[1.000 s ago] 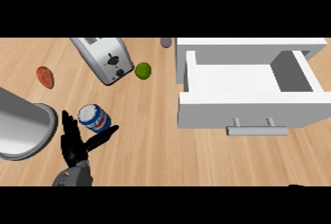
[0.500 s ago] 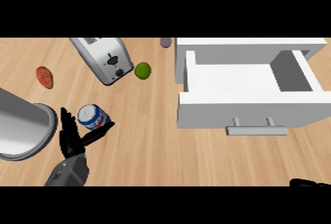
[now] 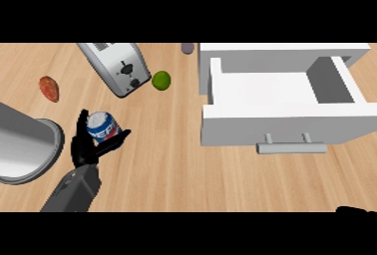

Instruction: Pick up the can, place it into the drawer and close the drawer

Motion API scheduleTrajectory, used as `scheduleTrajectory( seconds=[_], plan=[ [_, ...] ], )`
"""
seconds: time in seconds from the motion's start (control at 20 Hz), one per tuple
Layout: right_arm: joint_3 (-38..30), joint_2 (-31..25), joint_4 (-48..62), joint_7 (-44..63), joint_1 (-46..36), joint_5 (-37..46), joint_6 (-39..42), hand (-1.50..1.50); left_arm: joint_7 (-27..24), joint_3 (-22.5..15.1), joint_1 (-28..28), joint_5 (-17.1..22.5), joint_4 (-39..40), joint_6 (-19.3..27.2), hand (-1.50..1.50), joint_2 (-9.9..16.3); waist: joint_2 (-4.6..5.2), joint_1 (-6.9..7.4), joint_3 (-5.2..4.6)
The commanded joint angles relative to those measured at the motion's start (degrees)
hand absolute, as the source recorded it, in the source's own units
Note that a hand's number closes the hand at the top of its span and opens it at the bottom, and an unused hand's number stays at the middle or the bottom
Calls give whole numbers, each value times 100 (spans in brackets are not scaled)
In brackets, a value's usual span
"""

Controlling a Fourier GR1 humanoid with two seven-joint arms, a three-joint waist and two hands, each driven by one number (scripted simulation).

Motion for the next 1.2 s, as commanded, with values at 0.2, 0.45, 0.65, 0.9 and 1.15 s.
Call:
scheduleTrajectory(
  seconds=[0.2, 0.45, 0.65, 0.9, 1.15],
  plan=[
    [-18, 47, 58, -150, -18, 60, 28, -150, -417, 144, -614, 103, 796, -735, 150, 140, 17, -34, -3],
    [-267, -189, -129, 89, -46, -206, 155, -150, -734, 143, -731, 67, 1003, -855, 150, 150, 15, -46, -3],
    [-137, -171, 206, 76, -434, 115, -37, -150, -940, 29, -733, 21, 958, -927, 150, -107, 18, -16, -3],
    [-23, 6, -91, 117, -336, 208, -172, -150, -298, -654, -1162, -464, 852, -1765, 150, -239, 16, -49, -3],
    [40, 108, -191, 55, -48, 295, -94, -150, -141, -731, -1303, -482, 567, -1896, 150, -238, -3, 8, 2]
  ],
)
